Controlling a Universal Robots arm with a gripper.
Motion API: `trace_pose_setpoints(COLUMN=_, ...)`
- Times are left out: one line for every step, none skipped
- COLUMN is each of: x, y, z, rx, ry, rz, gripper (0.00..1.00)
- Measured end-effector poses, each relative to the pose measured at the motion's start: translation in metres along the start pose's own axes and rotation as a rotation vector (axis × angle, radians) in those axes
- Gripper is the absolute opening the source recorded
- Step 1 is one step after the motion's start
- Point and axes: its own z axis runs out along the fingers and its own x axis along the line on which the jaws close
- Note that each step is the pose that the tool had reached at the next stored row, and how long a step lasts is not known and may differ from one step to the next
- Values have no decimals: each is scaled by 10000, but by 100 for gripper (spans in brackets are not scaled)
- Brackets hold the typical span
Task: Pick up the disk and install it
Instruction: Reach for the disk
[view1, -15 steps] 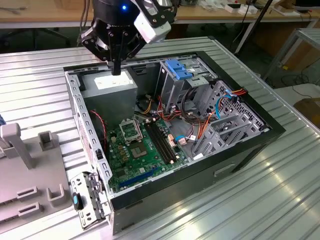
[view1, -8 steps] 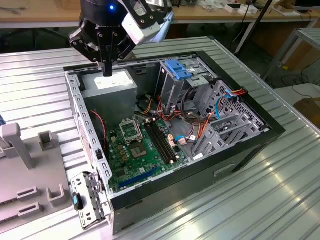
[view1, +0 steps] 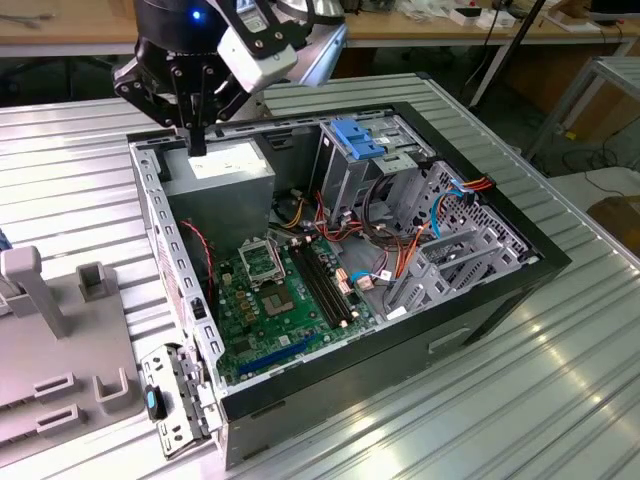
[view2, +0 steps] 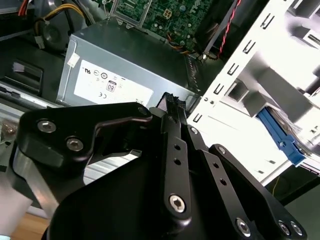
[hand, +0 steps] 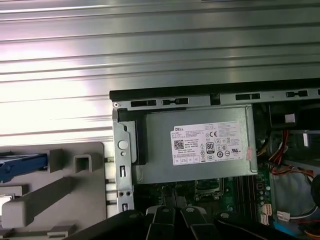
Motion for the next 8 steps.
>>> trace_pose_setpoints(x=35, y=-3, z=-1, rx=0, ry=0, rz=-1, gripper=11)
trace_pose_setpoints(x=53, y=-4, z=-2, rx=0, ry=0, rz=-1, gripper=11)
trace_pose_setpoints(x=70, y=-5, z=-2, rx=0, ry=0, rz=-1, gripper=11)
trace_pose_setpoints(x=90, y=-7, z=-3, rx=0, ry=0, rz=-1, gripper=11)
trace_pose_setpoints(x=108, y=-8, z=-3, rx=1, ry=1, rz=-1, gripper=11)
trace_pose_setpoints(x=131, y=-10, z=-4, rx=0, ry=1, rz=-1, gripper=11)
trace_pose_setpoints(x=146, y=-11, z=-4, rx=0, ry=0, rz=-1, gripper=11)
trace_pose_setpoints(x=178, y=-13, z=-6, rx=1, ry=1, rz=0, gripper=11)
